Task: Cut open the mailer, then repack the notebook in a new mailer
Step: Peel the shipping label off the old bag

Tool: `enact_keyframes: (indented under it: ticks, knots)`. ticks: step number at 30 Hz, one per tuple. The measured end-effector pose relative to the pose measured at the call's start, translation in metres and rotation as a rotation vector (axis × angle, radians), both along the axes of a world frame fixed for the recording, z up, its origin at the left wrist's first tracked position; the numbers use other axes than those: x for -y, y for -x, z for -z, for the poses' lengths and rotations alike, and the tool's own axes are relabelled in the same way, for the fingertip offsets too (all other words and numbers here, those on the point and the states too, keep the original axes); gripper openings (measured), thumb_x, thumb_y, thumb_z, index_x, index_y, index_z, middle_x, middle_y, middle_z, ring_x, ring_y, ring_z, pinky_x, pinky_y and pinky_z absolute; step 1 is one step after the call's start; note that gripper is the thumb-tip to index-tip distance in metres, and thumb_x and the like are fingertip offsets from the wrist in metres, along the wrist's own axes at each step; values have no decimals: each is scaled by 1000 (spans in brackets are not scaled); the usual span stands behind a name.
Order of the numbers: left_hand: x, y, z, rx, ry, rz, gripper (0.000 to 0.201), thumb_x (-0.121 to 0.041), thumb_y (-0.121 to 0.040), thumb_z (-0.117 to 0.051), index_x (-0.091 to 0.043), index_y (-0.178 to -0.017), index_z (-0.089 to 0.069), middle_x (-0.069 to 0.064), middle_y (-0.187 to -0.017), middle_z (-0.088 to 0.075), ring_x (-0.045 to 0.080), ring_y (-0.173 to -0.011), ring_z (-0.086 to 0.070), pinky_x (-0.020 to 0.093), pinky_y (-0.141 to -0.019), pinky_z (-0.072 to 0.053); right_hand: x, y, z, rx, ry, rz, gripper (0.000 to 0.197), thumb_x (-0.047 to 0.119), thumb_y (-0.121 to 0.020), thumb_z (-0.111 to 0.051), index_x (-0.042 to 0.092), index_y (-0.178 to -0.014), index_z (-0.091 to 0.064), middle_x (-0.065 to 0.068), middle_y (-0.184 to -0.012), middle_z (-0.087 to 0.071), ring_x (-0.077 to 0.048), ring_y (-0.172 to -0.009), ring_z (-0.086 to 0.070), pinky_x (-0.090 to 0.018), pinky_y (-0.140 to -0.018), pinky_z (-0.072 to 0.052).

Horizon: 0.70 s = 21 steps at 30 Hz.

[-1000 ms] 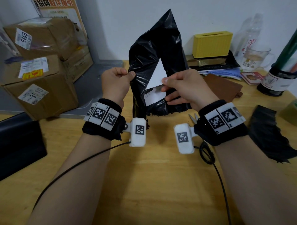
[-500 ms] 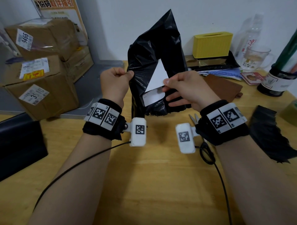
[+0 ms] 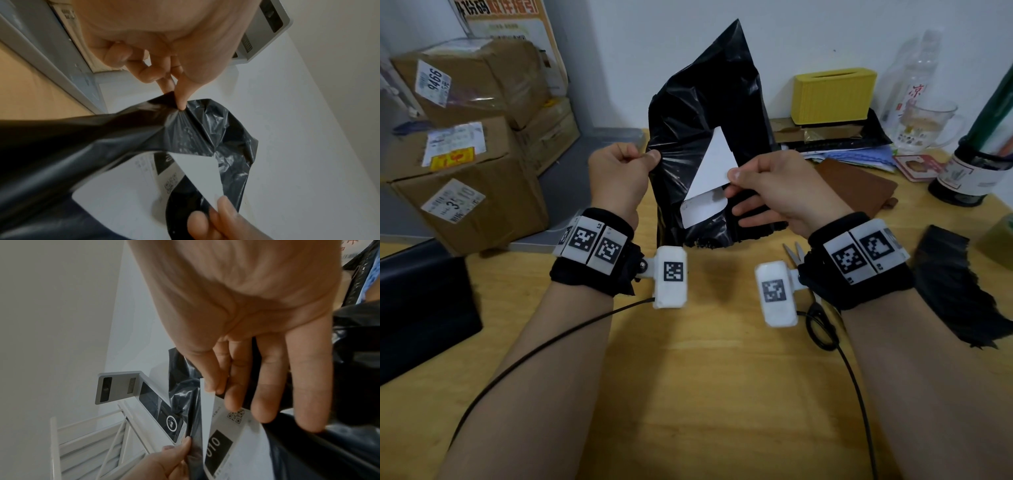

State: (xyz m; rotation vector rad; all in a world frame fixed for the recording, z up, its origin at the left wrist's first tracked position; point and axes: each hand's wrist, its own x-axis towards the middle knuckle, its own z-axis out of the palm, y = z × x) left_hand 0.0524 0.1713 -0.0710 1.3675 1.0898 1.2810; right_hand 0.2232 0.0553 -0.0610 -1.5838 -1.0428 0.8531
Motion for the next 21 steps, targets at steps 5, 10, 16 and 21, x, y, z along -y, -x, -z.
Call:
enact_keyframes:
  ticks: [5,10,16,21]
  knots:
    - [1,3,0,-121,-23,72,29,3,-89,-64,-21,-73,-57,-4,-76,-61,9,-66,-55,14,-57,-45,-4,2,-1,-86,-105,28,15,11,-98,-63,8,-113,-65,-12,-109,-69,-32,-86,-76,-47,-73,-64]
    - [14,-7,-12,-149,-9,175,19,-21,-91,-67,-22,-110,-62,-5,-110,-67,10,-80,-65,21,-56,-45,-7,9,0,-55,-159,-30,35,0,-96,-57,14,-128,-64,-9,-123,-68,-28,-101,-72,-45,-71,-64]
    - [23,-10,-16,-137,-89,168,58,-43,-83,-73,-27,-125,-36,-8,-124,-59,16,-102,-66,21,-56,-45,-4,12,0,94,-220,-91,37,0,-94,-57,23,-120,-69,2,-115,-71,-12,-106,-69,-41,-71,-65]
    - [22,-5,-20,-167,-178,198,37,-39,-88,-69,-39,-120,-50,-9,-84,-67,-11,-57,-56,13,-55,-40,-3,15,-1,142,-225,-140,44,-5,-91,-55,29,-114,-71,5,-115,-71,-10,-108,-68,-43,-73,-65]
